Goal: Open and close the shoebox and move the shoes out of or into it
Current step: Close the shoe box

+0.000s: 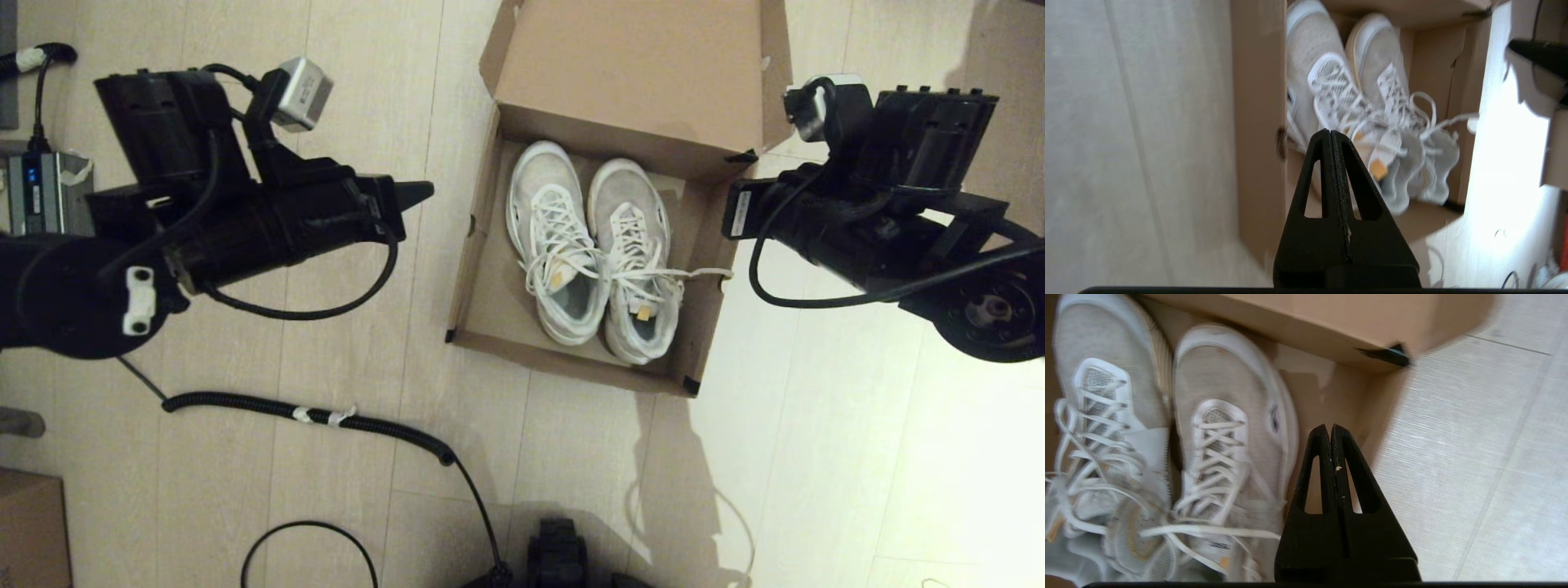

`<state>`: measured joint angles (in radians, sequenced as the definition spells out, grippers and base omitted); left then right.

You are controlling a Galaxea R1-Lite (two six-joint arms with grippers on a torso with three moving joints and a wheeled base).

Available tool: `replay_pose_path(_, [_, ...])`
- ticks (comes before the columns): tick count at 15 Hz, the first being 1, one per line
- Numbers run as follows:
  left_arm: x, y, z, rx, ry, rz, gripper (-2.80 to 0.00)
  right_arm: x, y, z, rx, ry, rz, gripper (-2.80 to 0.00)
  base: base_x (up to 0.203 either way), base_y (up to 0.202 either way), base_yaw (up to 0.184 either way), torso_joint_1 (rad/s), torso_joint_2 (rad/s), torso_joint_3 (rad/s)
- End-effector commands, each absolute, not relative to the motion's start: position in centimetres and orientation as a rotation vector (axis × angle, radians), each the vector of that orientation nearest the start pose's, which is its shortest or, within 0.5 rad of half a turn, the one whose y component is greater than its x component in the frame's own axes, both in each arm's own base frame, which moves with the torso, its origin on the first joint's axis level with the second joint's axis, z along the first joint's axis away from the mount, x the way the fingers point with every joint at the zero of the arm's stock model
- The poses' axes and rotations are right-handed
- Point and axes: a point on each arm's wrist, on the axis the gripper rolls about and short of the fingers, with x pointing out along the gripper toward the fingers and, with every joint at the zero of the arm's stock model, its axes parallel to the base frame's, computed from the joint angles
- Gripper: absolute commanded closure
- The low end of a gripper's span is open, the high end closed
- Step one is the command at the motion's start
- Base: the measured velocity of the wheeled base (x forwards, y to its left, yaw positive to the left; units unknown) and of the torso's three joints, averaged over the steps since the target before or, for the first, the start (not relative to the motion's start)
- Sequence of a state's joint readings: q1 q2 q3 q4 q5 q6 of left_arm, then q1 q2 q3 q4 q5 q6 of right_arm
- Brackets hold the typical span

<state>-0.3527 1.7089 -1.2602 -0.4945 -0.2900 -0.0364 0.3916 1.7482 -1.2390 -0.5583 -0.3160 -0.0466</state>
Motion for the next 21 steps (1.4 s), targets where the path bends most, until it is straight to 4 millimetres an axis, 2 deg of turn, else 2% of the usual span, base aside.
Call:
replay_pose_path(1, [33.3, -13.8, 28.0, -0.047, -0.003, -0.666, 0.0, 33.1, 13.6, 27.4, -0.036, -0.025, 0.091, 0.0, 0.0, 0.0, 0.0, 0.0, 0.0, 0.0])
replay_pose_path(5, [36.7, -15.5, 24.2, -0.056, 0.017, -0.676, 0.0, 34.8, 15.8, 24.2, -0.055, 0.055, 0.124, 0.0, 0.0, 0.0, 0.0, 0.0, 0.0, 0.0])
replay_pose_path(8, [37.7, -16.0, 22.4, -0.054, 0.041, -0.683, 0.0, 35.3, 16.1, 23.1, -0.067, 0.081, 0.126, 0.0, 0.0, 0.0, 0.0, 0.0, 0.0, 0.0])
replay_pose_path(12, [37.1, -17.1, 20.2, -0.044, 0.12, -0.716, 0.0, 35.8, 16.3, 21.2, -0.083, 0.132, 0.127, 0.0, 0.0, 0.0, 0.0, 0.0, 0.0, 0.0])
replay_pose_path(21, [34.1, -19.8, 13.7, 0.083, 0.32, -0.848, 0.0, 34.4, 15.6, 16.9, -0.087, 0.193, 0.129, 0.0, 0.0, 0.0, 0.0, 0.0, 0.0, 0.0])
